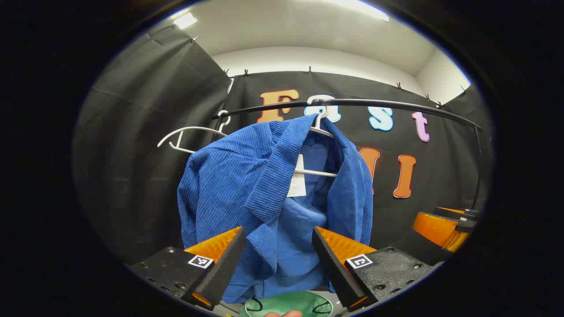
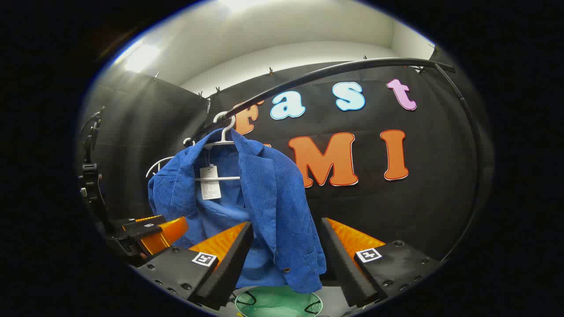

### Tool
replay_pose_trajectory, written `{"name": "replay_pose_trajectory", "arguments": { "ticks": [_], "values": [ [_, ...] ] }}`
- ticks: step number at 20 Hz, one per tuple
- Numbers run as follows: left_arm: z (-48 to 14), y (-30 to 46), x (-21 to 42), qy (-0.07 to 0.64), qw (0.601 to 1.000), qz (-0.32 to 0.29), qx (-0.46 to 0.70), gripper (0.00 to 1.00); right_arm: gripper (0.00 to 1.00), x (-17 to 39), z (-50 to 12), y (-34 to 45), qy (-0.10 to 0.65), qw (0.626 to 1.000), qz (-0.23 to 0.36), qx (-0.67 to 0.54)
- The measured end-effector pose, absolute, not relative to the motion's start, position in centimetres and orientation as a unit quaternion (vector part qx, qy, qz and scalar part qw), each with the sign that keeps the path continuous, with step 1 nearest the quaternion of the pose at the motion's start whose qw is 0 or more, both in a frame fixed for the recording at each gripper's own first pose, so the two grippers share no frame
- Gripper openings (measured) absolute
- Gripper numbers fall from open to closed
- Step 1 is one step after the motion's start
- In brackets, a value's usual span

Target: Grasp the clothes on the hanger with both hands and then place them into the laundry hamper below.

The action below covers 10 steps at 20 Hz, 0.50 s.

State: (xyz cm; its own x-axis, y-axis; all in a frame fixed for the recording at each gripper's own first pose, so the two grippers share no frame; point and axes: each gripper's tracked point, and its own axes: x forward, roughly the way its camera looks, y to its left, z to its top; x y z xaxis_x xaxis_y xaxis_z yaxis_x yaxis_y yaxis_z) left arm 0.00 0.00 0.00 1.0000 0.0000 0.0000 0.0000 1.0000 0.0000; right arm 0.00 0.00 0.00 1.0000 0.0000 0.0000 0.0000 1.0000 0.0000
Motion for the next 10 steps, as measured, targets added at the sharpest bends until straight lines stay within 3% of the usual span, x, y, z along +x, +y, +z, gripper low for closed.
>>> {"name": "replay_pose_trajectory", "arguments": {
  "ticks": [10],
  "values": [
    [0.10,0.15,0.02,0.000,1.000,-0.013,-0.007,0.95,0.99,-0.73,0.22,0.67,-0.004,1.000,-0.007,0.000]
  ]
}}
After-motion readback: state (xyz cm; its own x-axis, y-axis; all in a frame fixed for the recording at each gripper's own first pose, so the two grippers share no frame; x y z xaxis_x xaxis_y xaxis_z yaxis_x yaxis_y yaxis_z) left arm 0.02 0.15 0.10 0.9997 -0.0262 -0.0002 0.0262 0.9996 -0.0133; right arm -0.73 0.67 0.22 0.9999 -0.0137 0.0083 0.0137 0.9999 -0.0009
